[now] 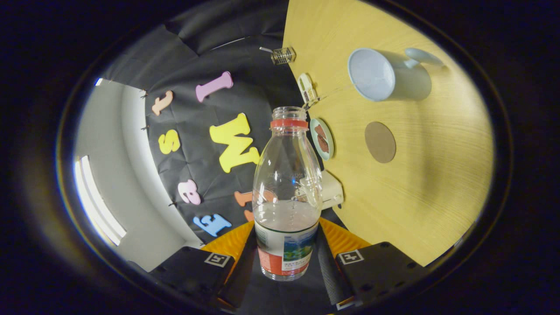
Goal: Take the bottle from table, then pour the juice into the cup, finally place the bottle on the coaster
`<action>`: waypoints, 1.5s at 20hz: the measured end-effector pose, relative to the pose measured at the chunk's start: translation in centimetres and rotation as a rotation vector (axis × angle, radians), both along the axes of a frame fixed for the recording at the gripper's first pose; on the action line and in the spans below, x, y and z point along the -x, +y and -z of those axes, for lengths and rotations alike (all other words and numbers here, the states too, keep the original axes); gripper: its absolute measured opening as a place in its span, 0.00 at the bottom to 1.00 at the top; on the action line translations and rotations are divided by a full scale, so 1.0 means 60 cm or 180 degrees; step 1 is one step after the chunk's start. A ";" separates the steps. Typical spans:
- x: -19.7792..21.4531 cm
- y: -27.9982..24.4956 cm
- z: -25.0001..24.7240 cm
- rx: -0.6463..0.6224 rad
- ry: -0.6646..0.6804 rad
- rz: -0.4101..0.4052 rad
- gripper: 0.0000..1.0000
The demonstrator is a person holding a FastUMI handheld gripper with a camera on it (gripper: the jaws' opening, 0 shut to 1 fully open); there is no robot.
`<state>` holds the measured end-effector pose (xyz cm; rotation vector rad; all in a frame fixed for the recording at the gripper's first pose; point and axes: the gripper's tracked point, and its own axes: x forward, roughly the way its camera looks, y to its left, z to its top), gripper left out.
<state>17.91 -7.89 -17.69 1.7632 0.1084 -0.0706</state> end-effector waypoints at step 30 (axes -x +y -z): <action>-0.014 -0.016 -0.052 -0.0566 0.0029 0.0053 0.75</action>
